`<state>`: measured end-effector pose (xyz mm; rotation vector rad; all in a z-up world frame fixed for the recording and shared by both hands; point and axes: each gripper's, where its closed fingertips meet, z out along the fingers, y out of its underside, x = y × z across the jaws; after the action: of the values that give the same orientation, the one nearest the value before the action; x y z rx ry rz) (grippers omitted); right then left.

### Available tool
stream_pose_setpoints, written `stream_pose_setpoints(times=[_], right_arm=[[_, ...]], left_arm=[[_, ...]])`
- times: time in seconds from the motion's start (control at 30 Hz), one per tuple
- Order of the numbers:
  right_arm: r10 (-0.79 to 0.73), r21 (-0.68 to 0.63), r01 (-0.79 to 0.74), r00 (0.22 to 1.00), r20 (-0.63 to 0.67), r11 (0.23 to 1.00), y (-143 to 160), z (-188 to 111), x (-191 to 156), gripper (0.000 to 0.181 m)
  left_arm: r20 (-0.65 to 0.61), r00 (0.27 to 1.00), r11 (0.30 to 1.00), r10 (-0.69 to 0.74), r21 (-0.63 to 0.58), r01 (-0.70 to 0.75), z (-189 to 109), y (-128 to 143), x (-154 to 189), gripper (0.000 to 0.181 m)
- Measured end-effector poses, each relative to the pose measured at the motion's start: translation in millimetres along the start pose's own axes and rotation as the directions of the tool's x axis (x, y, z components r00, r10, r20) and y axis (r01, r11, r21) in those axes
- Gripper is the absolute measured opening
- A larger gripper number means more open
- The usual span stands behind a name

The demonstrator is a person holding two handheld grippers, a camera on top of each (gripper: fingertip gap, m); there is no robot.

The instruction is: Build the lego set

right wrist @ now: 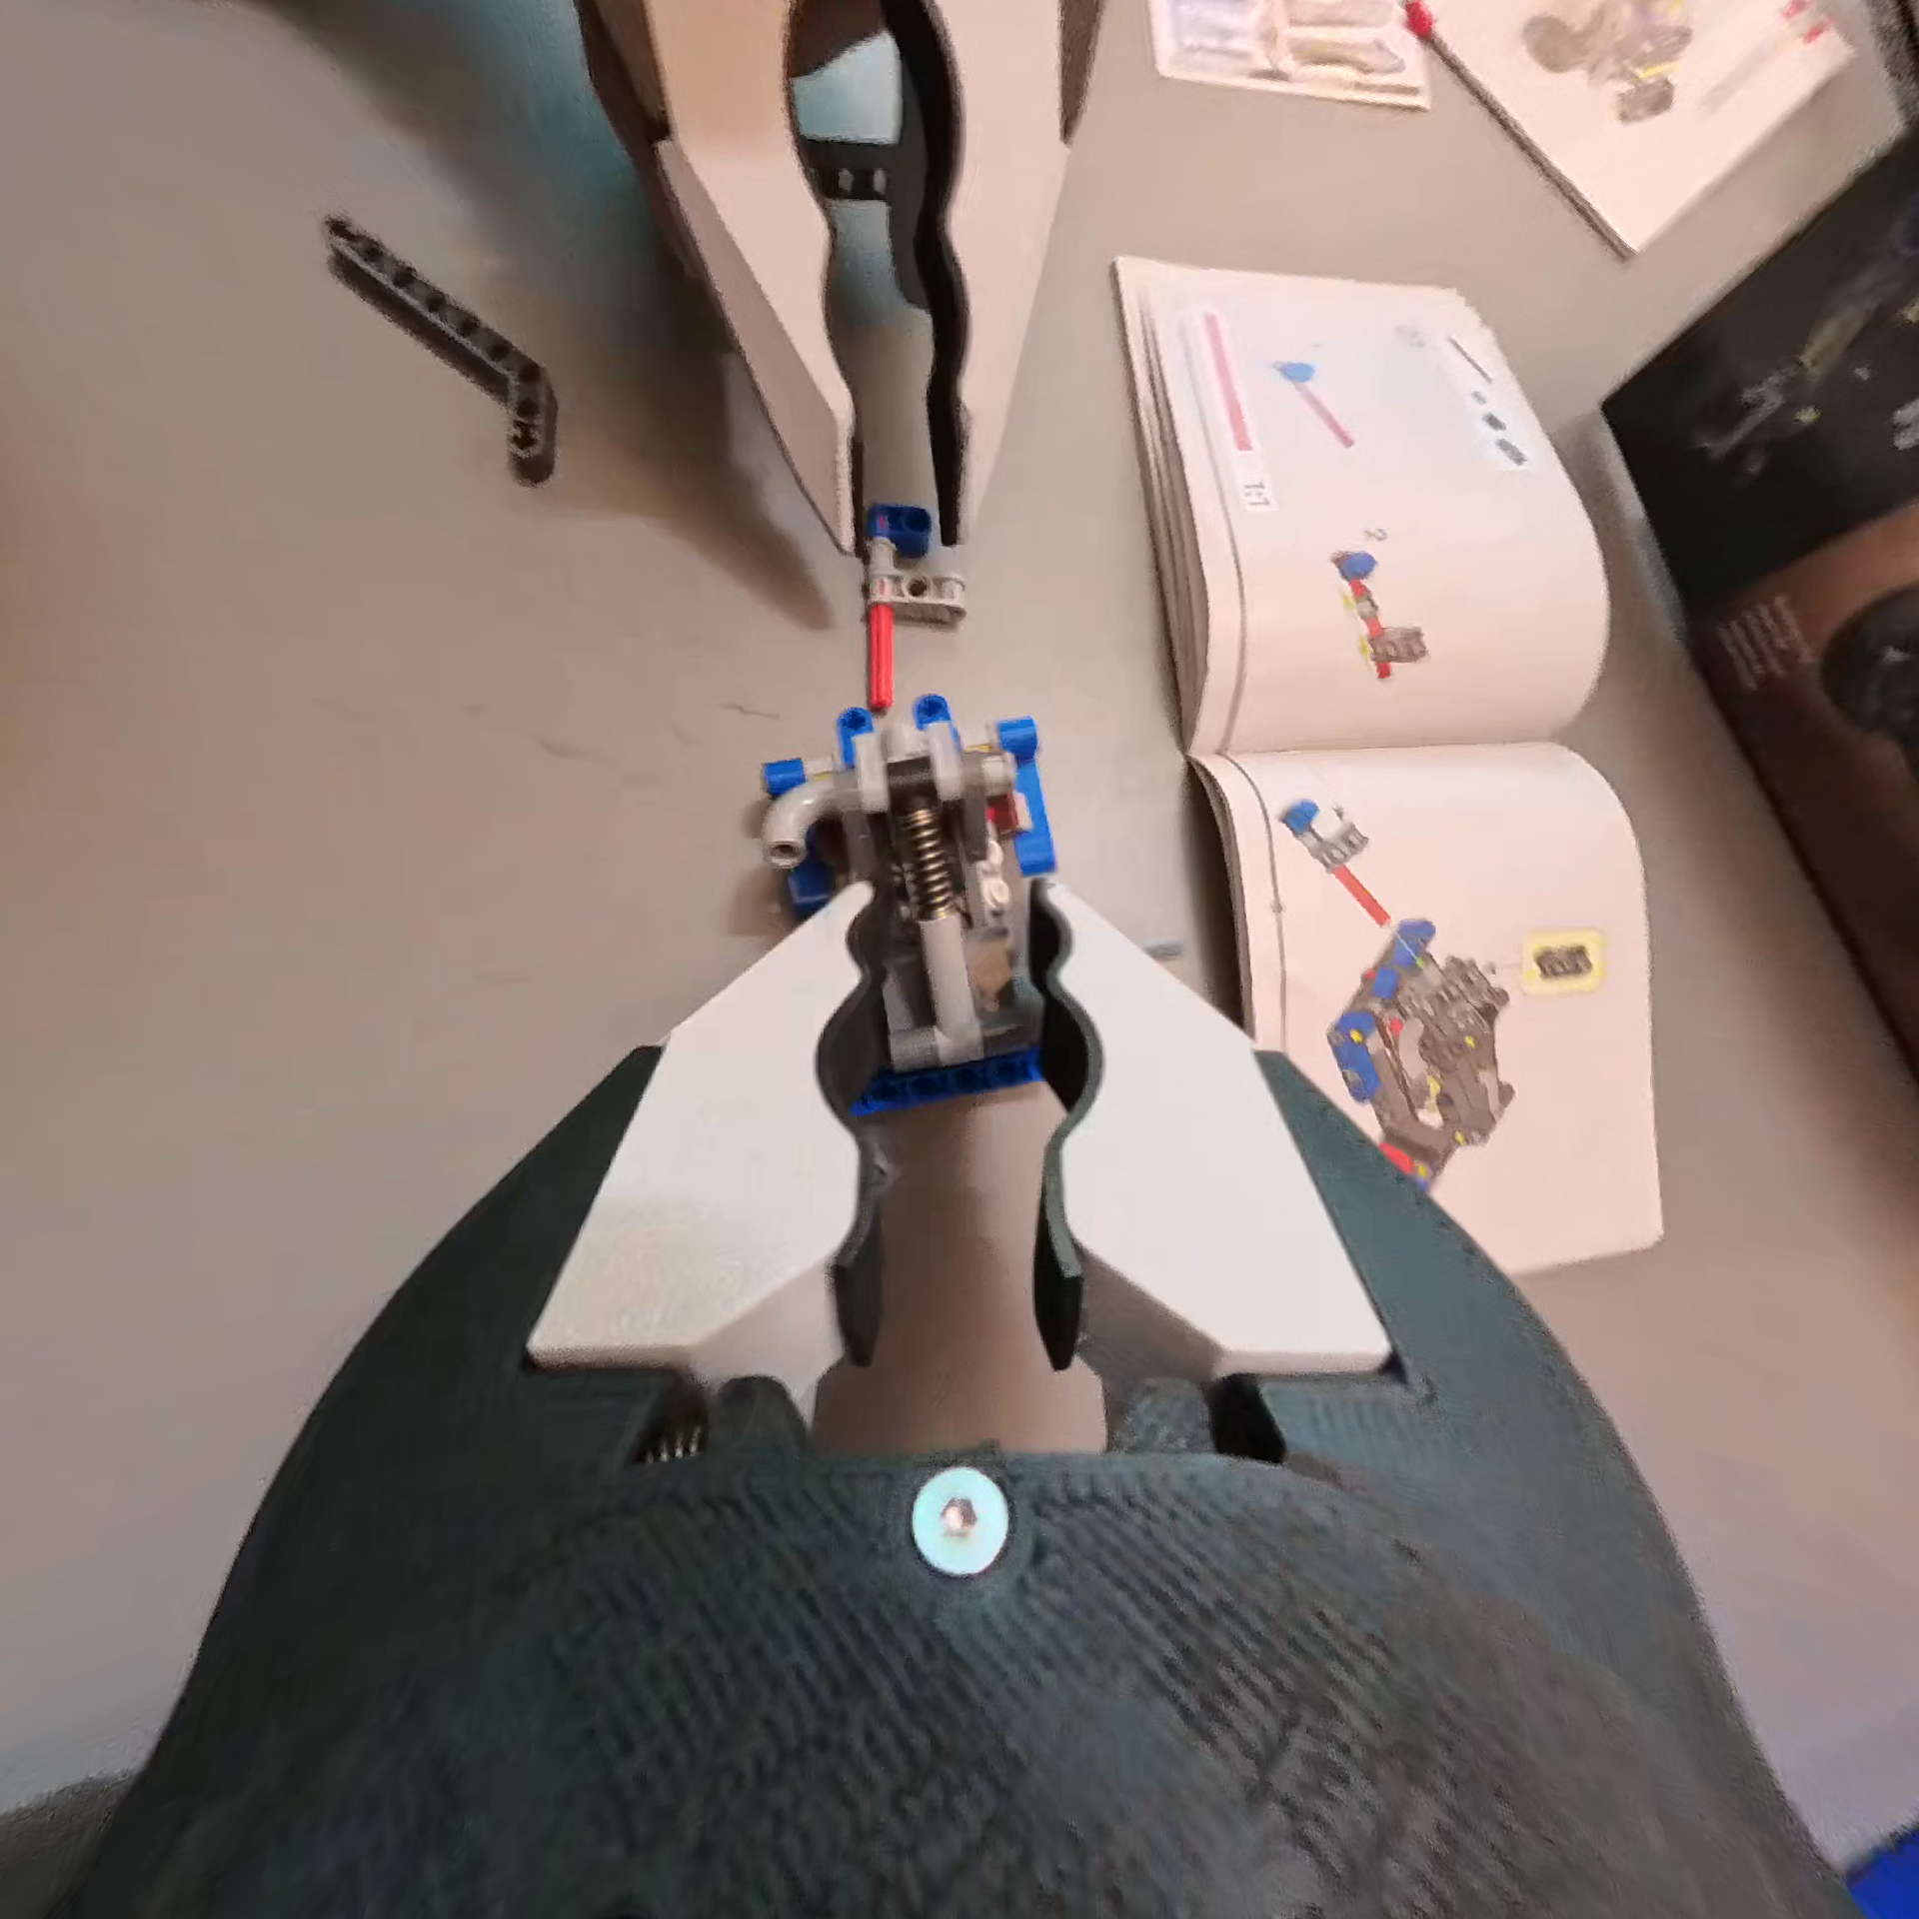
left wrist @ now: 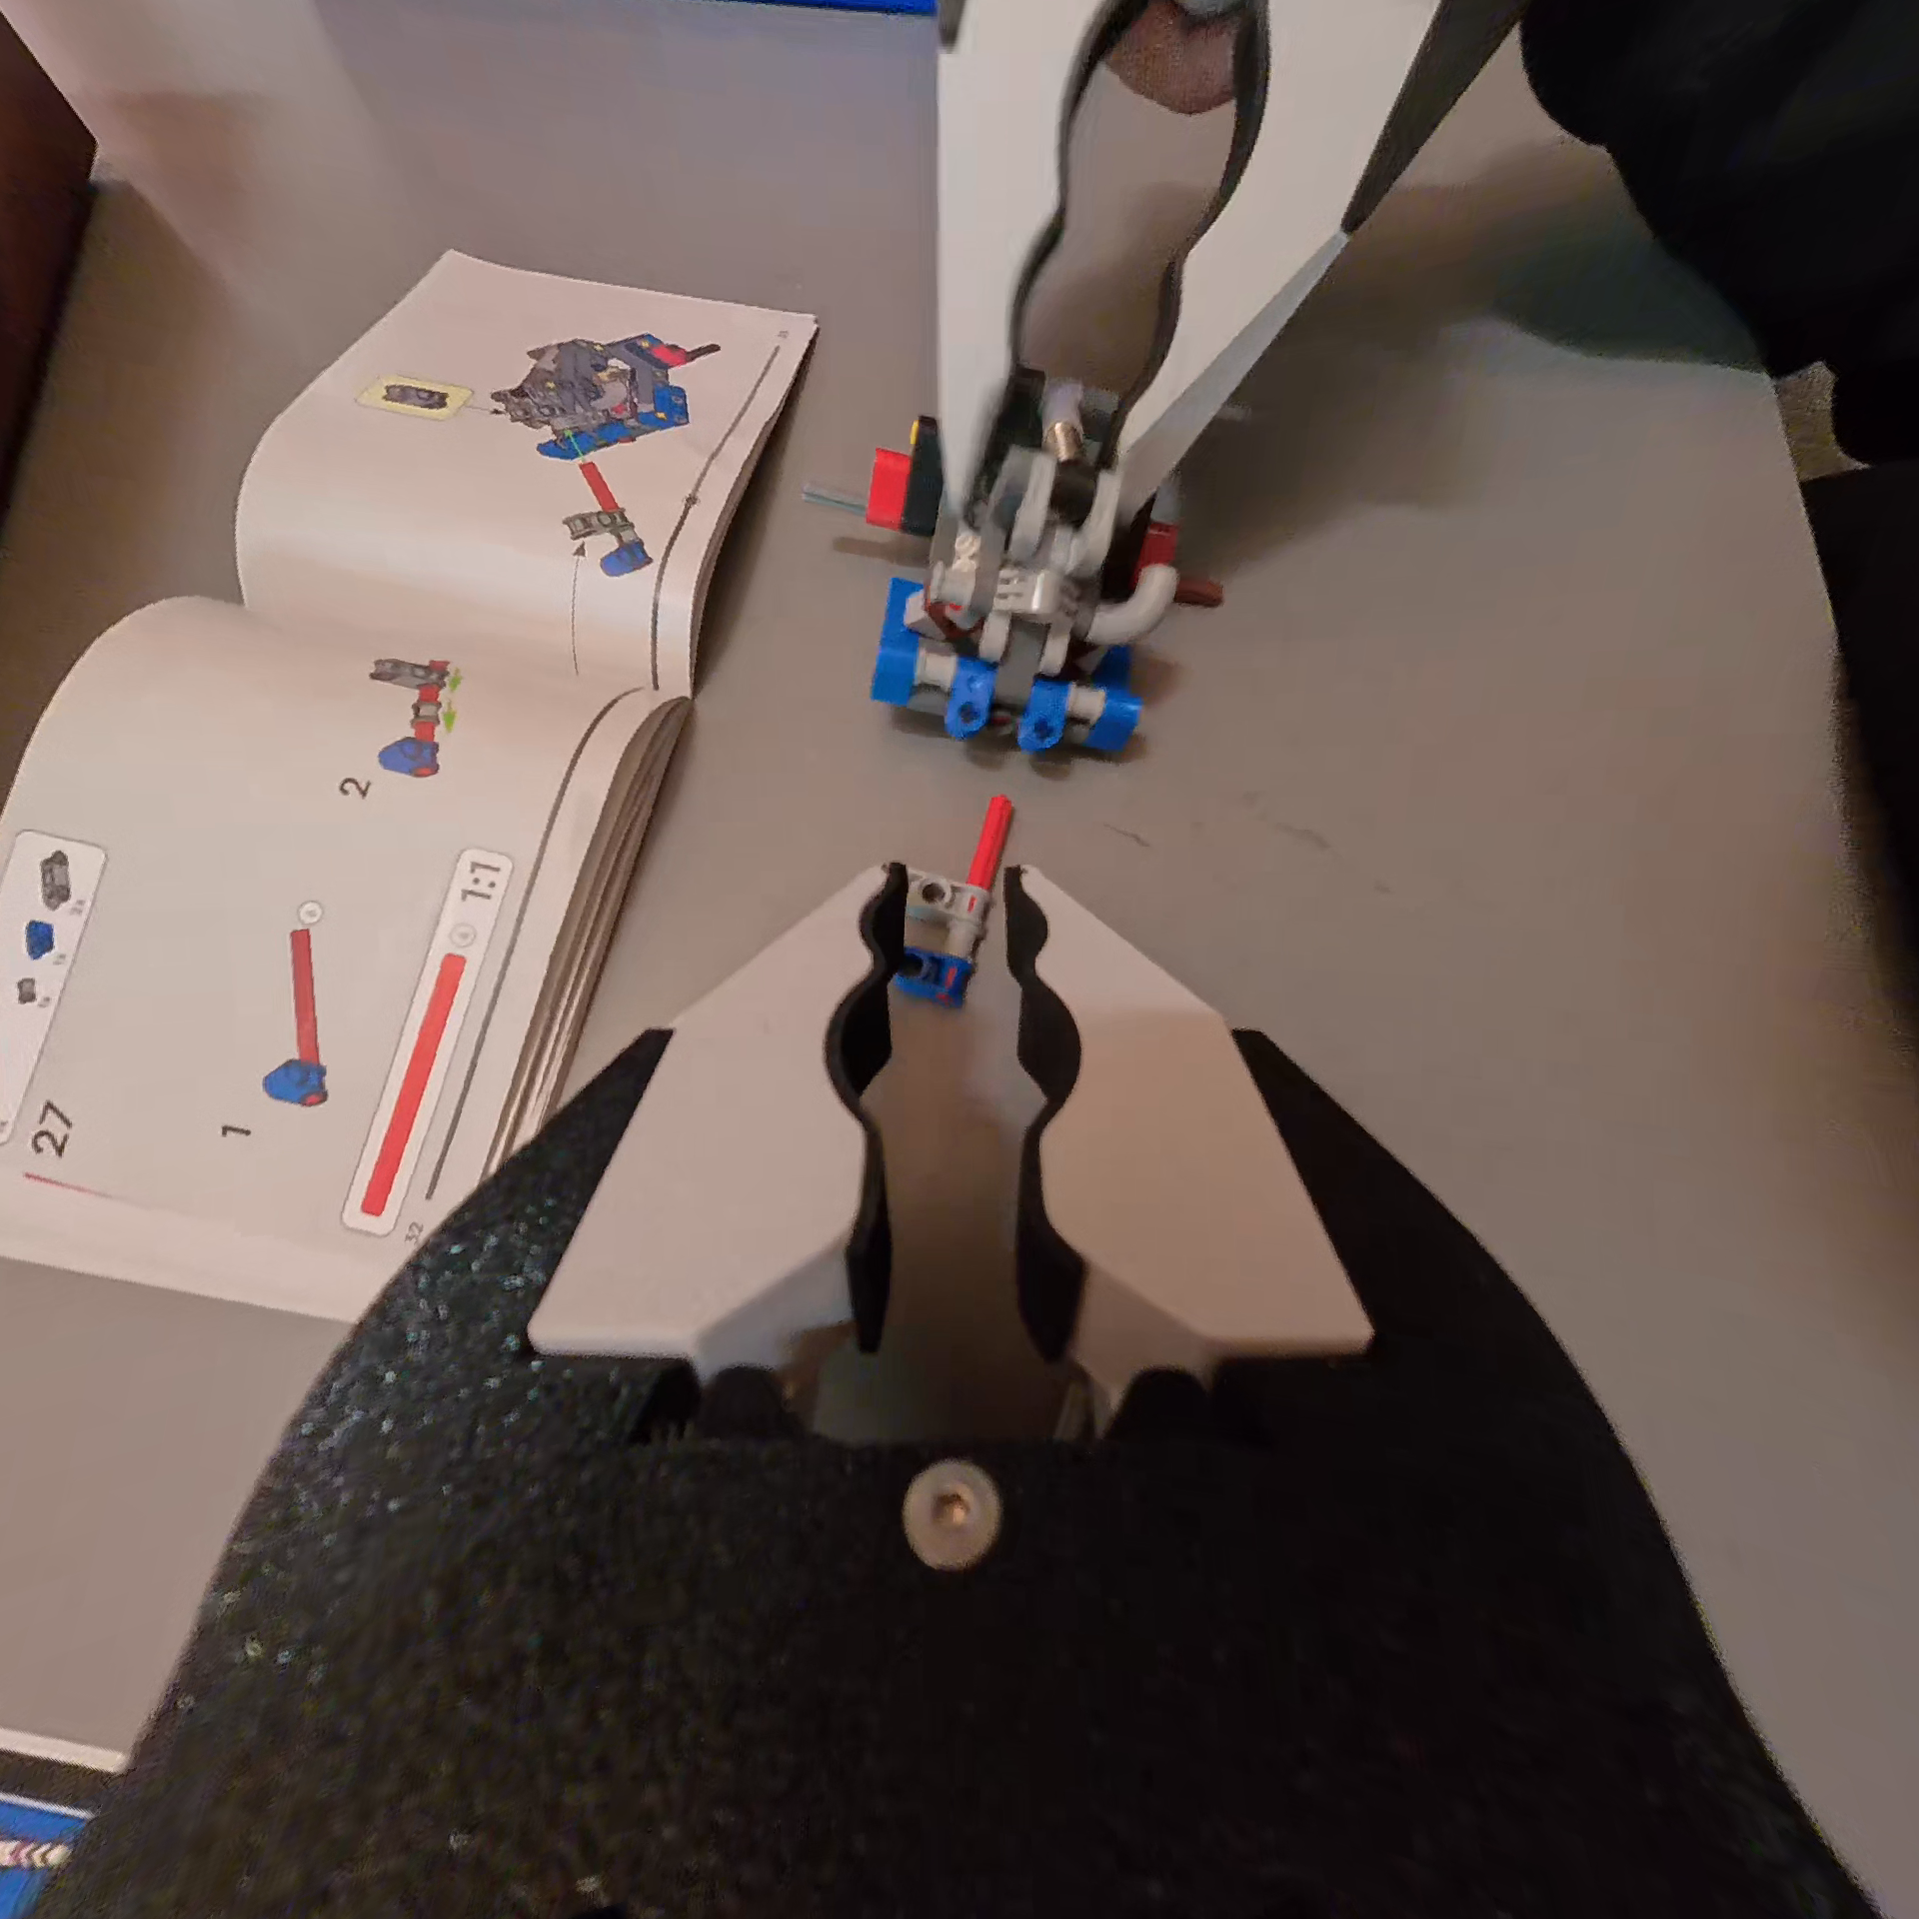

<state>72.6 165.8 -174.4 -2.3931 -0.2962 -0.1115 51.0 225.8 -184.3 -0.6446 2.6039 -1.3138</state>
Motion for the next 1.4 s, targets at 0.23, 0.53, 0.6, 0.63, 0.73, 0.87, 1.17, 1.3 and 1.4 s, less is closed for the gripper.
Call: stream_pose_setpoints(times=[0.23,0.53,0.6,0.63,0.73,0.87,1.17,1.3,1.4], right_arm=[[0.055,0.082,-0.061,0.995,0.08,0.995,-6.1,1.3,-2.2,0.005],[0.309,0.305,-0.413,0.89,0.337,0.858,-30.1,-18.6,1.2,0.005],[0.334,0.315,-0.452,0.87,0.363,0.835,-33.5,-19.6,1.7,0.005],[0.334,0.321,-0.461,0.864,0.378,0.827,-35.3,-20.1,0.6,0.005],[0.345,0.322,-0.48,0.851,0.396,0.816,-38.0,-18.0,-1.1,0.005],[0.289,0.288,-0.398,0.889,0.356,0.871,-36.3,-9.0,-10.4,0.005],[0.179,0.216,-0.25,0.936,0.302,0.944,-37.6,5.5,-25.8,0.005],[0.164,0.187,-0.226,0.94,0.3,0.956,-33.7,10.2,-28.9,0.005],[0.146,0.165,-0.197,0.95,0.275,0.966,-32.0,13.2,-29.6,0.005]], left_arm=[[0.026,0.999,0.998,0.032,0.05,-0.033,-6.0,-11.2,0.3,0.015],[0.06,0.994,0.962,0.088,0.253,-0.101,-24.4,-47.0,5.9,0.011],[0.081,0.991,0.951,0.111,0.282,-0.129,-27.6,-51.9,5.8,0.012],[0.088,0.988,0.946,0.124,0.29,-0.144,-28.3,-53.1,6.3,0.012],[0.097,0.985,0.937,0.146,0.306,-0.169,-28.5,-56.3,9.0,0.013],[0.072,0.99,0.939,0.12,0.315,-0.137,-24.7,-56.9,10.9,0.013],[-0.012,0.994,0.967,0.11,0.233,-0.104,-5.9,-46.3,21.9,0.022],[-0.053,0.993,0.974,0.103,0.21,-0.089,-1.1,-42.6,26.7,0.014],[-0.048,0.99,0.975,0.131,0.187,-0.12,-2.1,-40.3,26.5,0.013]])
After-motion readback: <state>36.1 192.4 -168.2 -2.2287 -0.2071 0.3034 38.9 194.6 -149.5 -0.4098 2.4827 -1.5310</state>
